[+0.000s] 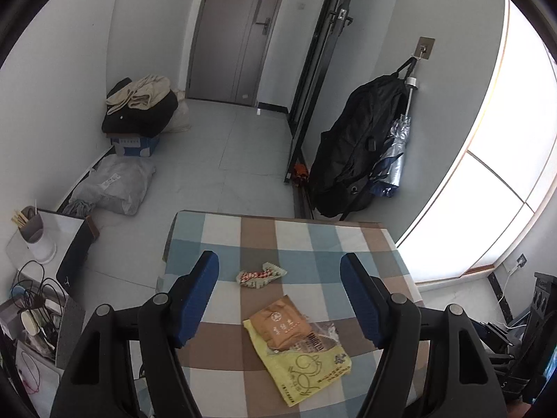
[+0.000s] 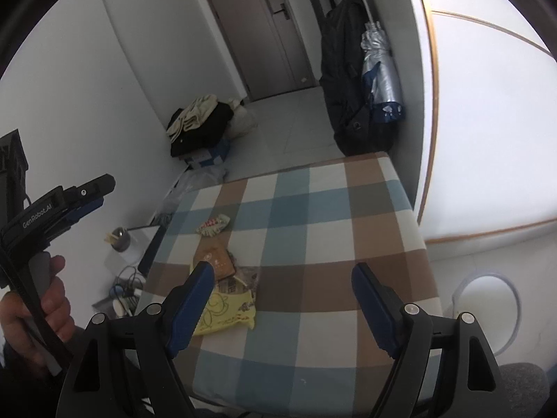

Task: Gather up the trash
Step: 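Close the right gripper on the brown pastry packet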

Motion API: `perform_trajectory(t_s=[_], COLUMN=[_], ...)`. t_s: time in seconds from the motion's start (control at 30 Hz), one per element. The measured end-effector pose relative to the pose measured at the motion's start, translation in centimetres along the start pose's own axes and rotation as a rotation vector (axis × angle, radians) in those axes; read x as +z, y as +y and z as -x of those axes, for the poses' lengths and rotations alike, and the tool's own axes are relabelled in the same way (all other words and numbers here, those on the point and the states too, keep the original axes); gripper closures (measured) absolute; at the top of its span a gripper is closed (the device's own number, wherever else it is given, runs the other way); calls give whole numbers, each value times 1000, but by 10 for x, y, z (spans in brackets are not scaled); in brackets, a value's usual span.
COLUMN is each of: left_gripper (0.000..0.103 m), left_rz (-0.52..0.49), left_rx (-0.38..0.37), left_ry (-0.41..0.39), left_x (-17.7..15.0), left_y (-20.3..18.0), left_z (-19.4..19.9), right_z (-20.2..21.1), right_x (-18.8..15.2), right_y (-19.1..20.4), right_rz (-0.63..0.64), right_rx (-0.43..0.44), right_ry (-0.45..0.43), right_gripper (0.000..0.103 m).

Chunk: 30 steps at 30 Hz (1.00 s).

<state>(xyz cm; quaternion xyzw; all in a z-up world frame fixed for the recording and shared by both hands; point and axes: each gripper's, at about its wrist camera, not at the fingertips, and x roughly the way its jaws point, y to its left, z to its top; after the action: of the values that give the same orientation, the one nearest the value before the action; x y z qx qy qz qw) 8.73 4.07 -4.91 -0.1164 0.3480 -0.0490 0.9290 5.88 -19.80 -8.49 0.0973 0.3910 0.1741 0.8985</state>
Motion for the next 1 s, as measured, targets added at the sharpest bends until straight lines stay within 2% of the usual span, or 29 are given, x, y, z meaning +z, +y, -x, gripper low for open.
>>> perform_trajectory(t_s=[0.2, 0.37, 0.43, 0.5, 0.67, 0.9, 1.0], left_gripper=[34, 34, 27, 24, 23, 23, 23], left_rz=[82, 120, 128, 144, 199, 327, 345], left_rx=[8, -25, -27, -23, -3, 0, 35], left_ry=[8, 23, 28, 23, 18, 28, 30], left_x=[2, 6, 5, 6, 6, 8, 9], left_y=[33, 43, 47, 53, 70, 100, 102], left_z=[-6, -8, -8, -6, -3, -1, -2], right_z=[-39, -75, -87, -95, -105, -141, -159], right_x=[-12, -23, -25, -26, -17, -5, -5], right_y=[33, 51, 55, 60, 75, 99, 109], right_rz=[89, 117, 119, 128, 165, 224, 276], right_rx=[2, 0, -7, -13, 4, 43, 39], right_ry=[104, 207, 246, 254, 233, 283, 311], right_gripper=[19, 19, 19, 19, 19, 19, 20])
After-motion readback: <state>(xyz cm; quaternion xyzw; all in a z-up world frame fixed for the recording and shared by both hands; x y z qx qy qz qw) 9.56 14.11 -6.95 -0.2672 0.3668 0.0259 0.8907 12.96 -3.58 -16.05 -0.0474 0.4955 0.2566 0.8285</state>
